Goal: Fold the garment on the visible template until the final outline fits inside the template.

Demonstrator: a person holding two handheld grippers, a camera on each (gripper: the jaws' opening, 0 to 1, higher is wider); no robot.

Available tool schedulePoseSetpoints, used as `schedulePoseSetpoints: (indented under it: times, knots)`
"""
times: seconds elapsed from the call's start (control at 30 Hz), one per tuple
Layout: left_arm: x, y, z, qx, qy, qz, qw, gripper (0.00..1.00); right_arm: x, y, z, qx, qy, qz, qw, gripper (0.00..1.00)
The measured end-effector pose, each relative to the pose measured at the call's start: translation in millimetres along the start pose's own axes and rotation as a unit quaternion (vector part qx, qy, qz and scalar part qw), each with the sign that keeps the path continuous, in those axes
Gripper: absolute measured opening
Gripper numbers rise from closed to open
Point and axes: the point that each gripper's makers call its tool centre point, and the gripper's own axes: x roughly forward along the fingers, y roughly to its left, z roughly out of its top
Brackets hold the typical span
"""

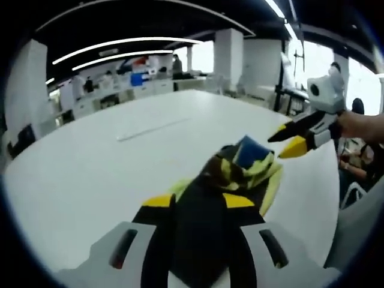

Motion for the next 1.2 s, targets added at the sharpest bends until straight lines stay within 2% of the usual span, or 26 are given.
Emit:
schedulePoseSetpoints:
  times: [0.17,0.33,0.57,0.83,1.03,1.2]
  knots:
    - [15,3.8,-5.3,0.017,0.017,-0.011,0.9997,0.25,14,-1,2.2,0.0,0.005,0.007,1.0,0.31]
    - [26,5.0,-8.2,0.02,0.022,-0.022,0.9993,0.23,27,-3,6.8,0.019,0.004,0.011,0.9998,0.3]
    - [39,4.4,-14.4,0.028,0.033,-0.041,0.9982,0.22,42,-1,0.2,0.016,0.025,0.021,0.9993,0.27]
    - [49,7.9,-20.0,0.045,0.049,-0.063,0.9958,0.17,53,0,-8.9,0.016,0.046,0.021,0.9986,0.21]
    - [52,10.2,-25.6,0.058,0.063,-0.072,0.9937,0.07,55,-1,-11.5,0.017,0.051,0.014,0.9984,0.2]
    - [52,8.9,-28.4,0.08,0.069,-0.074,0.9916,0.05,57,0,-12.5,0.014,0.052,0.013,0.9984,0.19]
